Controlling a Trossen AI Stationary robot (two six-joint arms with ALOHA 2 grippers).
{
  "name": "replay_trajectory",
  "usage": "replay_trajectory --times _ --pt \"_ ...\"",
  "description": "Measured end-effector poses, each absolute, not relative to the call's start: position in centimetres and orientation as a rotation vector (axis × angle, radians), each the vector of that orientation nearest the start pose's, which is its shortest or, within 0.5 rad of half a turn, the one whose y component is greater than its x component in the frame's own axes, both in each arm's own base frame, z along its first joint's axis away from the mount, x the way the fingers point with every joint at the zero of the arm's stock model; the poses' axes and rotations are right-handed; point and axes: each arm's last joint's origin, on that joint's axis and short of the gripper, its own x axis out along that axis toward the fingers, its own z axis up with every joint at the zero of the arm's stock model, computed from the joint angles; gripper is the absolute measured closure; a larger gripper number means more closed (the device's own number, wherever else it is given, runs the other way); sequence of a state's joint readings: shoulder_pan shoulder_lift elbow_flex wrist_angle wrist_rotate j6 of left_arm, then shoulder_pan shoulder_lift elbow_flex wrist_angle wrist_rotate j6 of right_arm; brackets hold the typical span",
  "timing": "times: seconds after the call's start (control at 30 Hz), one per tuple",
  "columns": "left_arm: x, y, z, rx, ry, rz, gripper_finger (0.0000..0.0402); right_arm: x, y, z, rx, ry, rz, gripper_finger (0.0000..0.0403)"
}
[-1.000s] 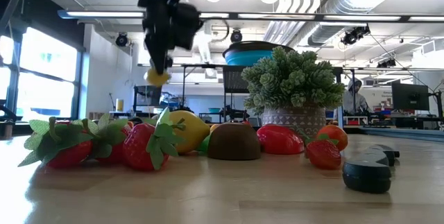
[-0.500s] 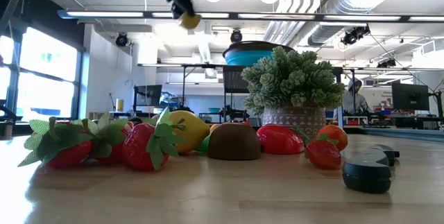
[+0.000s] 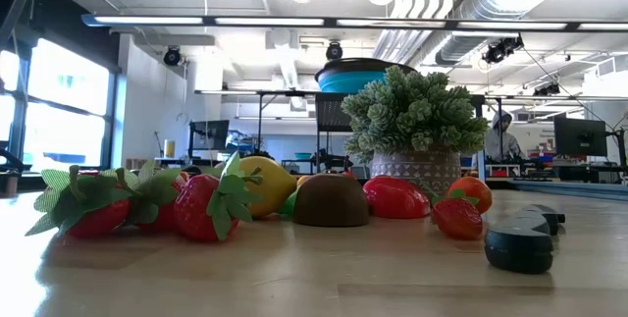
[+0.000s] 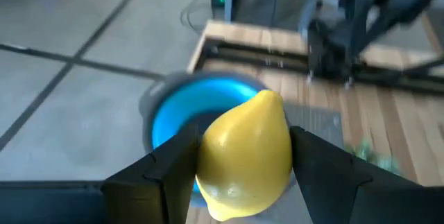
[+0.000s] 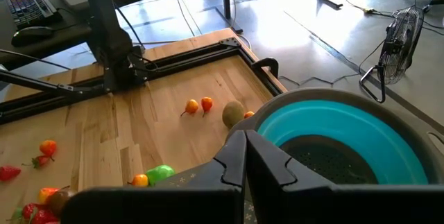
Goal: Pick & Place Fruit
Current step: Put the yellow lemon into the blue strainer bowl
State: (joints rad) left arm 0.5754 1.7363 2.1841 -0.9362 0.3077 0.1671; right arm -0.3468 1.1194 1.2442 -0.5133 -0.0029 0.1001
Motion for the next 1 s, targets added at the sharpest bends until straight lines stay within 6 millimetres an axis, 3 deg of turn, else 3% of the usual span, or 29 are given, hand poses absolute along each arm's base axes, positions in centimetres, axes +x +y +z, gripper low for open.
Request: replay_trajectory --times 0.3,0.5,1.0 --pt "30.0 17.9 49.6 -0.039 0.277 0.189 0.0199 21.6 -7.8 39.5 0.166 0.367 -0.359 0.0401" --pt "31.2 18.7 49.0 -0.063 0.254 0.197 0.0199 21.6 -7.8 39.5 0.166 0.366 -0.359 0.0401" --pt "36.5 22.2 42.1 -0.209 0.423 0.24 0.0199 21.6 -7.8 39.4 0.167 0.374 -0.359 0.0401"
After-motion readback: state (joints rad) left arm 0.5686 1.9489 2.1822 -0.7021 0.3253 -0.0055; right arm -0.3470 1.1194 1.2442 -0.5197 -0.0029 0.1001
